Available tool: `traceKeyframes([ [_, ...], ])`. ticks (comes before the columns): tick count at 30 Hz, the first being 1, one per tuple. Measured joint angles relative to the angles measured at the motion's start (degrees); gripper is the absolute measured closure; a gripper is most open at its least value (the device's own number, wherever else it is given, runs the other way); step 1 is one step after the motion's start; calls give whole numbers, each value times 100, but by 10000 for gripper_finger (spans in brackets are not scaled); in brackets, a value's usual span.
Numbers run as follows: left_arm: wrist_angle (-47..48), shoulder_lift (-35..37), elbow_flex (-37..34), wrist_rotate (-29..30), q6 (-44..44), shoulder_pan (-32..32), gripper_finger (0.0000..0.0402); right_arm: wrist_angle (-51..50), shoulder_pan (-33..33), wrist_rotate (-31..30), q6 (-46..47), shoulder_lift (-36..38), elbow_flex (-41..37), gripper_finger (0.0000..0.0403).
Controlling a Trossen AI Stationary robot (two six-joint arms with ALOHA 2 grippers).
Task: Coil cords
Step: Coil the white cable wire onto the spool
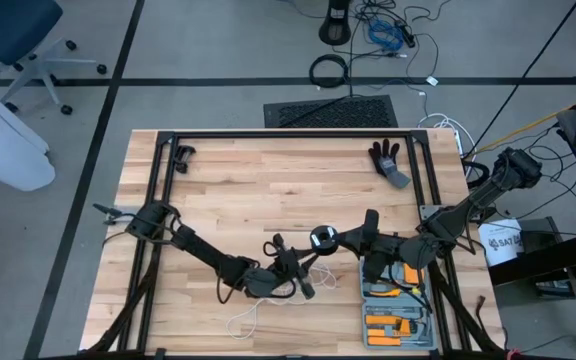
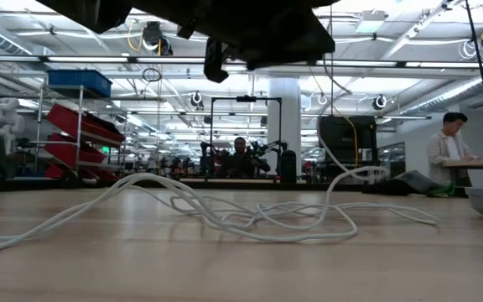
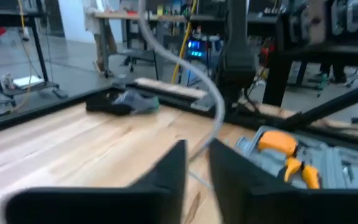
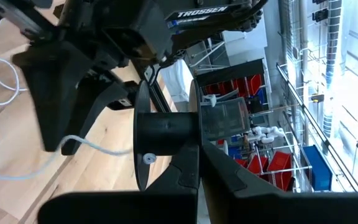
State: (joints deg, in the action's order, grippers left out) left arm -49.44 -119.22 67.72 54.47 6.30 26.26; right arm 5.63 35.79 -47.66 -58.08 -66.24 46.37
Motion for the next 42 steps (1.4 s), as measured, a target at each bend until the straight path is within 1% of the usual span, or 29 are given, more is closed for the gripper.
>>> traceKeyframes([
  [1,-135,0,0,-24,-94,1,375,-1,0,0,6,0,0,403],
  [2,-251,4,0,-61,-138,11,387,-2,0,0,22,0,0,403],
  [4,-414,4,0,-87,-245,43,389,-3,0,0,71,0,0,403],
  [7,-415,4,0,-4,-386,163,391,-13,0,0,298,0,0,403],
  [13,-414,4,0,677,-487,522,398,-15,0,0,639,0,0,403],
  [20,-396,288,0,1860,-1192,1064,398,-7,31,0,673,0,0,403],
  [21,-409,351,0,1959,-1329,1133,398,-8,32,1,686,0,0,403],
  [25,-412,583,2,2001,-1733,1374,394,0,31,1,696,0,0,403],
  [28,-405,681,2,2001,-1883,1525,369,2,30,0,803,0,0,403],
  [32,-399,695,4,1998,-2188,1670,309,-1,18,1,899,0,0,403],
  [37,-401,695,4,2078,-2219,1716,239,-7,-15,2,1138,0,0,403],
  [40,-391,732,4,2290,-2497,1716,216,-6,-13,46,1192,0,0,403],
  [42,-406,779,4,2444,-2718,1716,210,3,-15,154,1134,0,0,403],
])
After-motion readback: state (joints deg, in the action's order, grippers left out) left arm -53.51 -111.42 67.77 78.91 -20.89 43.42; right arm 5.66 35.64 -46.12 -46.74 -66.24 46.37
